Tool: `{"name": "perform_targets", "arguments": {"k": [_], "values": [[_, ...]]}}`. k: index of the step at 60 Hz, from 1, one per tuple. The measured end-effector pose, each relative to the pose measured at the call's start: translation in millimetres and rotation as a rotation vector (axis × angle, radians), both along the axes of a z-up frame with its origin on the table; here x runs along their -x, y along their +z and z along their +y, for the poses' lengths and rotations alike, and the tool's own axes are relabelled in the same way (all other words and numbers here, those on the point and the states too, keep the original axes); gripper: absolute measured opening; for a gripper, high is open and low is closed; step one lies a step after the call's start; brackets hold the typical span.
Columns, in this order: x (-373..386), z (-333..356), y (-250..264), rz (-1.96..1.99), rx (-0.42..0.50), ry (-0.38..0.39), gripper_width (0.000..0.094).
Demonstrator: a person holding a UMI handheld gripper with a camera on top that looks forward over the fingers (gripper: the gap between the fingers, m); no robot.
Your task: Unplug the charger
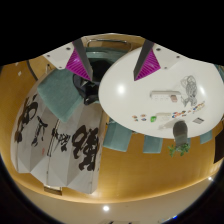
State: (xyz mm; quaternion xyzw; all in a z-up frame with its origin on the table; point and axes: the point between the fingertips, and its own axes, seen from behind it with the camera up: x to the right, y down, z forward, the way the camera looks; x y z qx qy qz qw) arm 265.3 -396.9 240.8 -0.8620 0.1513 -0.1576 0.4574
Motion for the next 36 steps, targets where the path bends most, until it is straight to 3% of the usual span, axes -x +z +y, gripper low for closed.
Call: {"name": "perform_targets", "arguments": {"k": [15, 27, 36], "values": [[21.4, -19.1, -48.8, 0.037, 0.059, 0.027, 0.0866], [110.6, -0.5, -104.3, 0.119, 0.099, 0.165, 0.0864], [194.0, 81.0, -115.6, 0.156, 0.015, 0.271, 0.0868]]}}
